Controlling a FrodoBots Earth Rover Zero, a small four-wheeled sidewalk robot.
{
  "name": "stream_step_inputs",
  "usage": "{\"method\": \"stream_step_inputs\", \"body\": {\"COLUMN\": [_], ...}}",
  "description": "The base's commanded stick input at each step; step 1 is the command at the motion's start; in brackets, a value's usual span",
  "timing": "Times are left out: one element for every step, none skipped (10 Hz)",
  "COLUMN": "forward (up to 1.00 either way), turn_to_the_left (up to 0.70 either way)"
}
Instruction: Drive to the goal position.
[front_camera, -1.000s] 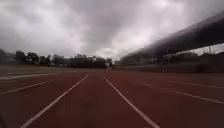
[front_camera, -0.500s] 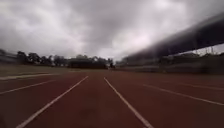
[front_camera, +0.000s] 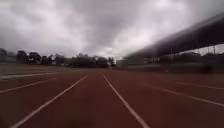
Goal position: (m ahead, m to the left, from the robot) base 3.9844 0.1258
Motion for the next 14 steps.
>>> {"method": "stream_step_inputs", "body": {"forward": [0.7, 0.7, 0.7, 0.7, 0.7, 0.7, 0.7, 0.7, 0.7, 0.7, 0.7, 0.7, 0.7, 0.7], "turn_to_the_left": [0.0, 0.0, 0.0, 0.0, 0.0, 0.0, 0.0, 0.0, 0.0, 0.0, 0.0, 0.0, 0.0, 0.0]}}
